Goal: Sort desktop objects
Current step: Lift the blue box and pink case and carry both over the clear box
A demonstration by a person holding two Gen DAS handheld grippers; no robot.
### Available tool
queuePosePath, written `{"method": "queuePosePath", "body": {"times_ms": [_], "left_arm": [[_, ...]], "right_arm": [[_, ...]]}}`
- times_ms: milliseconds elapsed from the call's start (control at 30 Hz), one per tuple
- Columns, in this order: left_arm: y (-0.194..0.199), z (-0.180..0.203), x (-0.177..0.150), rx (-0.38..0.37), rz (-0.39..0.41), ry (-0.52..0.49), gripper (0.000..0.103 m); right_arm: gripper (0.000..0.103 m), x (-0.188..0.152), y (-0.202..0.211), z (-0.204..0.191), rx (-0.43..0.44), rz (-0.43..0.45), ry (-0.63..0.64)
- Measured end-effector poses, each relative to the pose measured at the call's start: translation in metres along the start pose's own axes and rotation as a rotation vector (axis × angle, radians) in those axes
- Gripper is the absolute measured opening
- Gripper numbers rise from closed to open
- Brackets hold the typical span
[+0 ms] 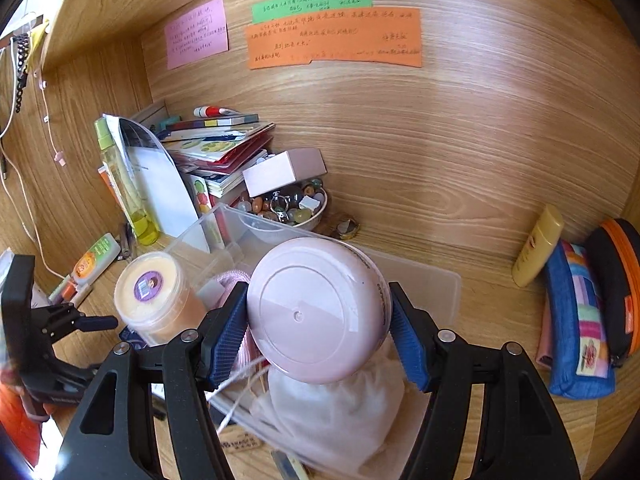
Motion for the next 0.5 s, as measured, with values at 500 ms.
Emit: {"method": "queuePosePath", "body": {"times_ms": [500], "left_arm": [[-0.005, -0.012, -0.008, 0.063, 0.033, 0.078, 0.048]], "right_arm": [[0.063, -0.019, -0.043, -0.01, -0.028, -0.082, 0.025]]}}
Point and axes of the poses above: each gripper's, at about its wrist camera, not at the fingertips, and y roughly against the way its jaws point, z to its right, x to its top, the point moved 4 cm from there along -y, roughly the way its jaws point, and after that the axes turned 6 degrees about -x, right-handed, at the moved point
